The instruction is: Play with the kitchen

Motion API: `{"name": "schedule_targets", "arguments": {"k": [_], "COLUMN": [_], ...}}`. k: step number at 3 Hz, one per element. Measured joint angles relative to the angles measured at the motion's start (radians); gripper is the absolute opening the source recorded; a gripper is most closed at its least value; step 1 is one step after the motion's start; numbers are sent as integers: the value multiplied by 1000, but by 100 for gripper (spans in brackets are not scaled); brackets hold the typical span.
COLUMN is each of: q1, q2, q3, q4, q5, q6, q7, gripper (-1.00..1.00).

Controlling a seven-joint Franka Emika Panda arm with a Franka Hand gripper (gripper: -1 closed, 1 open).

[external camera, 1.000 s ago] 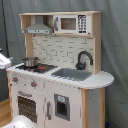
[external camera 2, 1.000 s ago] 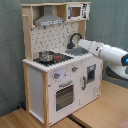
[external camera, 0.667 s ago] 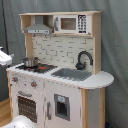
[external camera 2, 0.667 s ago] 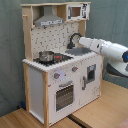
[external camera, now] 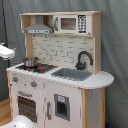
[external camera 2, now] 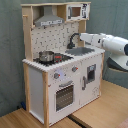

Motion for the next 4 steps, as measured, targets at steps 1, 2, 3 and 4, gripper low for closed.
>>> {"name": "schedule_targets", "arguments": {"k": [1,2,3,4], "q1": [-1,-7,-37,-92], "q2": [23,52,102,155], "q3": [-31,-58,-65,-62], "q4": [3,4,5,15], "q5": [0,0,0,0], "q6": [7,19,52,102], "q7": [-96,-191,-280,-345], "gripper": [100,100,100,100]}}
